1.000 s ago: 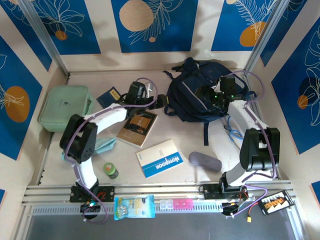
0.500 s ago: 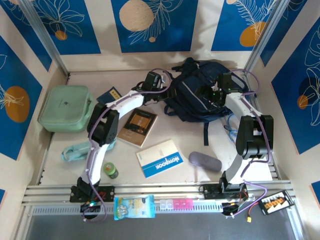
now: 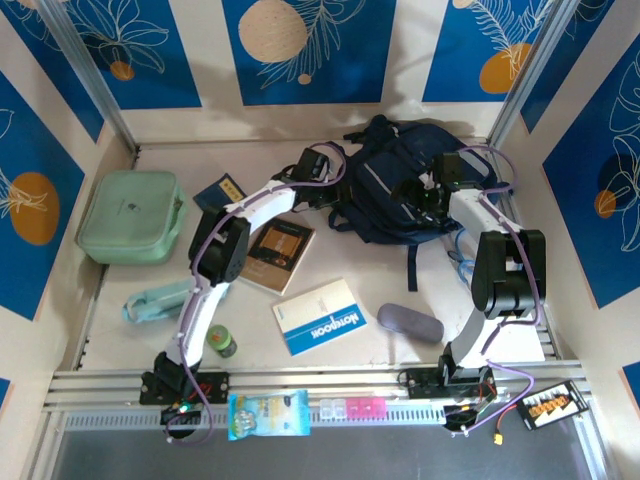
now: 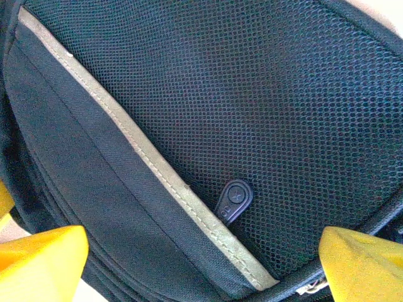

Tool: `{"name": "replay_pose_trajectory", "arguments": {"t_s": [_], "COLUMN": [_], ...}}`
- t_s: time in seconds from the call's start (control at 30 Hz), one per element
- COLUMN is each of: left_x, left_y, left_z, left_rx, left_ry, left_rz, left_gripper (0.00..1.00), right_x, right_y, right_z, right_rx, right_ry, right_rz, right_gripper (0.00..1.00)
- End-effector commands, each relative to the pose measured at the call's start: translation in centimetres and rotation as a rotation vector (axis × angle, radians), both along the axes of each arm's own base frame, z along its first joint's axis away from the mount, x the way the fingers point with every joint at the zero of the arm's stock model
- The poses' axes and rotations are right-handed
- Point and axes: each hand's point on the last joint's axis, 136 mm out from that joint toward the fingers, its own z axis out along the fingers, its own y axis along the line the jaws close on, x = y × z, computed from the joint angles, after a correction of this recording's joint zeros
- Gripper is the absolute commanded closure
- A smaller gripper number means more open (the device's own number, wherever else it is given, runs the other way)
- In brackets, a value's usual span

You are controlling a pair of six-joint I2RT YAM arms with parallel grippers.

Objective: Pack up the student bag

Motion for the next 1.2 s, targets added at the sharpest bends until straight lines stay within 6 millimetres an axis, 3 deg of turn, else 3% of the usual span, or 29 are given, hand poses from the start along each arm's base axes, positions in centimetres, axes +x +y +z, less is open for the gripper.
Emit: {"name": "replay_pose_trajectory", "arguments": {"t_s": [0.0, 0.2, 0.37, 0.63, 1.0, 1.17], "left_x": [-0.3, -0.2, -0.1, -2.5, -7.3, -7.6], "left_y": [-0.5, -0.8, 0.3, 3.2, 14.7, 19.5], "left_z": [-1.1, -0.6, 1.2, 7.8, 8.2, 7.0], "left_rx": [0.006, -0.025, 0.008, -0.009, 0.139, 0.261], "left_ry": [0.042, 0.006, -0.046, -0.191, -0.227, -0.190], "left_rz": [-0.007, 0.027, 0.057, 0.073, 0.320, 0.397], "left_gripper": [0.50, 0.68, 0.98, 1.00, 1.00, 1.00], "right_x": [-0.7, -1.3, -1.7, -2.4, -4.4, -4.0], "right_y": [0.8, 1.7, 2.7, 5.8, 12.8, 12.7], "right_z": [-0.4, -2.3, -3.0, -2.1, 1.1, 5.9], "right_rx": [0.006, 0.036, 0.057, 0.119, 0.233, 0.245], "right_ry": [0.028, 0.094, 0.118, 0.092, 0.006, -0.113], "right_rz": [0.024, 0.025, 0.066, 0.184, 0.329, 0.339], "right_gripper": [0.05, 0.04, 0.04, 0.04, 0.04, 0.03]}}
